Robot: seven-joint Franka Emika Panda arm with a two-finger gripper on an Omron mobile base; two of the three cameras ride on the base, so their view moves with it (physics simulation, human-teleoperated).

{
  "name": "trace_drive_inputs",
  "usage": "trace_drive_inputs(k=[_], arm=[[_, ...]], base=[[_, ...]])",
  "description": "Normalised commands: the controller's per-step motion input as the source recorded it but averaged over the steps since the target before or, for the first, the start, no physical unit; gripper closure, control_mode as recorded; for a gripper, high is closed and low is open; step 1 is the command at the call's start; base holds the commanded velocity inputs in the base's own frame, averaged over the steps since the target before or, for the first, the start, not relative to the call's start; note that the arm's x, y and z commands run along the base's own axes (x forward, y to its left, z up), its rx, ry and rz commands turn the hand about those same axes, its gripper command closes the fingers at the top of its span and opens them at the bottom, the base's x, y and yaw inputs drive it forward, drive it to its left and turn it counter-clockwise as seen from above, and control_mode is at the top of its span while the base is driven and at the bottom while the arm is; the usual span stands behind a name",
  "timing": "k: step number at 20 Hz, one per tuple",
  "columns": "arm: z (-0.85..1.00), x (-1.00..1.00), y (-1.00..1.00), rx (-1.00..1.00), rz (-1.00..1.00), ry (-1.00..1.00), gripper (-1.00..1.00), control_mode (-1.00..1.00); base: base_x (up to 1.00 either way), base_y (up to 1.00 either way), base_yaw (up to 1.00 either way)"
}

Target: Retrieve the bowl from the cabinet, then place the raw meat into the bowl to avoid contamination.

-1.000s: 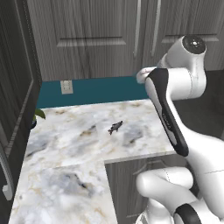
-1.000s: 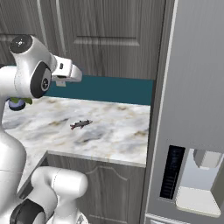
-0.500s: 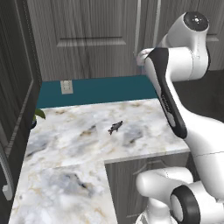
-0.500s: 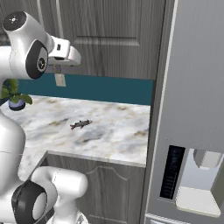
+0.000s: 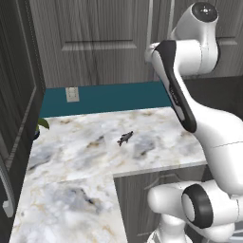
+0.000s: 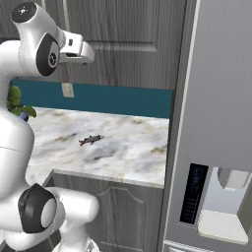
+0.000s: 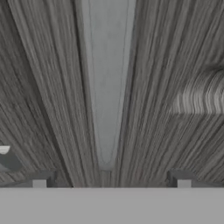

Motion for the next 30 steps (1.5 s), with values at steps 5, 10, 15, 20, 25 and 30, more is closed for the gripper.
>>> trace_drive_inputs(k=[5, 10, 15, 20, 25, 30], arm=[[0.11, 0.19, 0.03, -0.05, 0.01, -0.10, -1.00, -1.00], [0.11, 0.08, 0.02, -0.04, 0.00, -0.11, -1.00, -1.00], [0.00, 0.35, 0.00, 0.00, 0.01, -0.02, -1.00, -1.00], [0.00, 0.43, 0.00, 0.00, 0.00, 0.00, -1.00, -1.00], [0.00, 0.53, 0.00, 0.00, 0.00, 0.05, -1.00, -1.00], [-0.04, 0.62, 0.03, 0.00, 0.00, 0.00, -1.00, -1.00]], base=[[0.00, 0.00, 0.00], [0.00, 0.00, 0.00], [0.00, 0.00, 0.00], [0.00, 0.00, 0.00], [0.00, 0.00, 0.00], [0.00, 0.00, 0.00]])
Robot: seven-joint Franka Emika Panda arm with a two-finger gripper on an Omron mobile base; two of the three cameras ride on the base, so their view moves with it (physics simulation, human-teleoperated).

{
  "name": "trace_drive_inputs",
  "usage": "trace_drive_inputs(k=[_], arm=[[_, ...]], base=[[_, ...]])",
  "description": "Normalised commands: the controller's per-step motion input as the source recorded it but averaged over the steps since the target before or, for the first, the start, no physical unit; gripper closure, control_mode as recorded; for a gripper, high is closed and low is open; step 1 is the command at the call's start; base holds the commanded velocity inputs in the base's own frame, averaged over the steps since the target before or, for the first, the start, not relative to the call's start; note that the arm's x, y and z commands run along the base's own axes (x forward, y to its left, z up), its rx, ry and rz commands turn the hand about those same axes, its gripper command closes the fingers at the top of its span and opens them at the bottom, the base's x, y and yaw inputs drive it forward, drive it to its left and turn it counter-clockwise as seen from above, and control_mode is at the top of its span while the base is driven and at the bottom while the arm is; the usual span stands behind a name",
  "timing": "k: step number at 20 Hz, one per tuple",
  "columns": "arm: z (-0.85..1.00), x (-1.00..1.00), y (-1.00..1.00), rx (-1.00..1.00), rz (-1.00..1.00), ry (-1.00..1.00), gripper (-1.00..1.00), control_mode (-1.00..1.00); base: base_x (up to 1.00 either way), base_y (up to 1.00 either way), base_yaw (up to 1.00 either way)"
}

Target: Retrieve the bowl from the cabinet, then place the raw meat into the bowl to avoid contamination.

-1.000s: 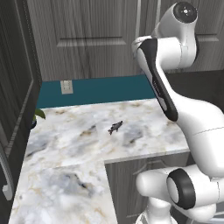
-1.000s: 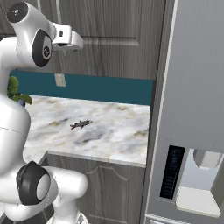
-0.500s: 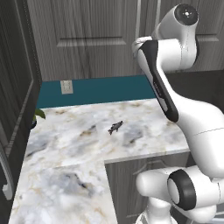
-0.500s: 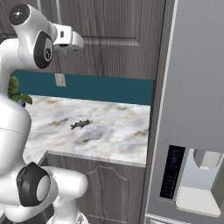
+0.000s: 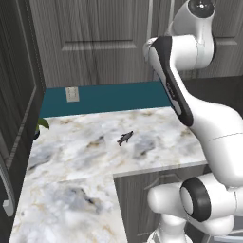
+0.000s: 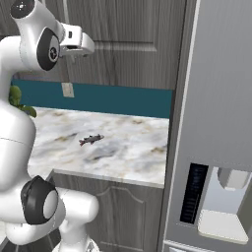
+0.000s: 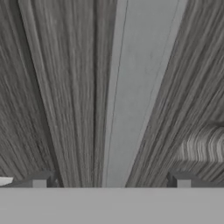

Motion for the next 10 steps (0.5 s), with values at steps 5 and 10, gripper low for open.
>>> trace_drive_inputs(k=[5, 10], arm=[[-0.04, 0.41, 0.03, 0.00, 0.00, 0.00, -1.00, -1.00], [-0.04, 0.39, 0.02, 0.00, 0.00, -0.01, -1.00, -1.00]], base=[[0.00, 0.00, 0.00], [0.00, 0.00, 0.00]])
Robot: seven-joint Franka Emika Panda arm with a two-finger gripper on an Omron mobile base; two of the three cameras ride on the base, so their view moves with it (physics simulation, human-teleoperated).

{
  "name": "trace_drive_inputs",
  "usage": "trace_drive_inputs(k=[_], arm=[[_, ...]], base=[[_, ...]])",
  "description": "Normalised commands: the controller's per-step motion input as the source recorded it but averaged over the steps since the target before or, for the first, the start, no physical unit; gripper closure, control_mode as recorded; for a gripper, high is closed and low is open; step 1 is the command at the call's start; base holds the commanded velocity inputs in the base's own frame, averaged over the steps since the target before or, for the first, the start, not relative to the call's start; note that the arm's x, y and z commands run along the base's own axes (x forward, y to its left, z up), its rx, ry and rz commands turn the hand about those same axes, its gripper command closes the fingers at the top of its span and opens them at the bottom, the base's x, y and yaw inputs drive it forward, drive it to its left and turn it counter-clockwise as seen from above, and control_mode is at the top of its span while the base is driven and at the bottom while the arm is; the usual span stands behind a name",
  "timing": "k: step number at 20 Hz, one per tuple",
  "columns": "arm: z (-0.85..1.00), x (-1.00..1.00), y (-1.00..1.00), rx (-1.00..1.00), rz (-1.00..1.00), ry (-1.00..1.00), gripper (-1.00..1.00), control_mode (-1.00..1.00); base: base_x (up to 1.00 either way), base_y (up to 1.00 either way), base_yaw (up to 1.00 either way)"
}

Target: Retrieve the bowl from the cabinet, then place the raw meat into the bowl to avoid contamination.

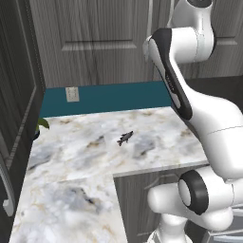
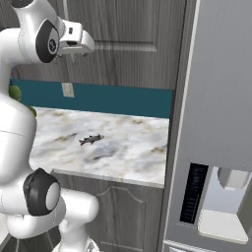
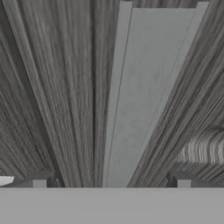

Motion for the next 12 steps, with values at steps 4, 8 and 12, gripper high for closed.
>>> trace_drive_inputs(k=[4, 8, 12], arm=[[-0.08, 0.41, 0.04, 0.00, 0.00, -0.03, 1.00, -1.00], [-0.10, 0.34, 0.00, 0.00, 0.00, -0.02, 1.00, -1.00], [-0.08, 0.27, 0.00, 0.00, 0.00, -0.03, 1.00, -1.00]], base=[[0.00, 0.00, 0.00], [0.00, 0.00, 0.00], [0.00, 0.00, 0.00]])
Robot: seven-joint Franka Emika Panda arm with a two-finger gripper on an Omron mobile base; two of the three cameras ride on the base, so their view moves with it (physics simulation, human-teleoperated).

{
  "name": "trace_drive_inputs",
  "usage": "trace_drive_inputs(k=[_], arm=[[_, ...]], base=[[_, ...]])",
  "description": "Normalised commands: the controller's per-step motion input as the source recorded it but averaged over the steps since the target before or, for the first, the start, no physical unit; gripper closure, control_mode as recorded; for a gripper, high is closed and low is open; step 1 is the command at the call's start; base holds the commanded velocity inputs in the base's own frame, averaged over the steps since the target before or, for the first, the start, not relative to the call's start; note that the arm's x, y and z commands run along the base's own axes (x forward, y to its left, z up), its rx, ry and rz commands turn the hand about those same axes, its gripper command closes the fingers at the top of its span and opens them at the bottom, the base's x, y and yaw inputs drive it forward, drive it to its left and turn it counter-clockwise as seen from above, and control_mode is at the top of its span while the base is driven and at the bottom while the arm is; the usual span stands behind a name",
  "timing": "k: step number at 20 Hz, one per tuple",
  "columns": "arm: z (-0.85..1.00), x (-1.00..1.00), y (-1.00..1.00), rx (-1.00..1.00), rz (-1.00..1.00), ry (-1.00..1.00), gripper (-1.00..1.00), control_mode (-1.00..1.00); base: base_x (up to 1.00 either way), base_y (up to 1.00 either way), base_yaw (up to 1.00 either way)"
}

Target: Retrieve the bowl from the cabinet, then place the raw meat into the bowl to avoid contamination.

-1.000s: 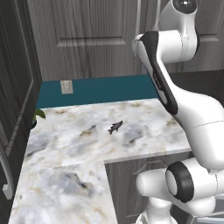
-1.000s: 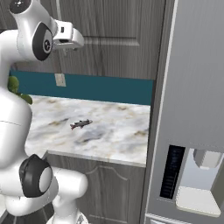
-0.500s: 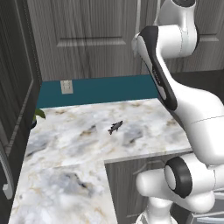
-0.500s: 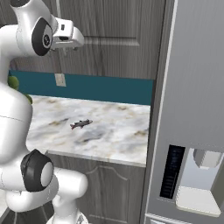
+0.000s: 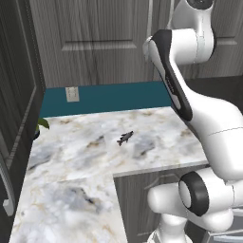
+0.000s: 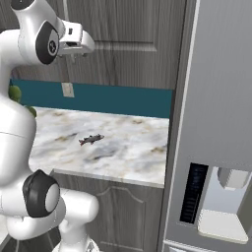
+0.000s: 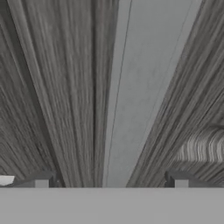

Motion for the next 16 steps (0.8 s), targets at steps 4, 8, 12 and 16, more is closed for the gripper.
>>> trace_drive_inputs(k=[4, 8, 12, 16], arm=[[-0.14, 0.00, -0.05, 0.00, 0.00, -0.03, 1.00, -1.00], [-0.17, 0.00, -0.06, 0.00, 0.00, -0.07, 1.00, -1.00], [-0.09, -0.03, 0.00, 0.00, 0.00, -0.08, 1.00, -1.00], [0.00, -0.51, -0.04, 0.02, 0.00, -0.03, 1.00, -1.00]], base=[[0.00, 0.00, 0.00], [0.00, 0.00, 0.00], [0.00, 0.00, 0.00], [0.00, 0.00, 0.00]])
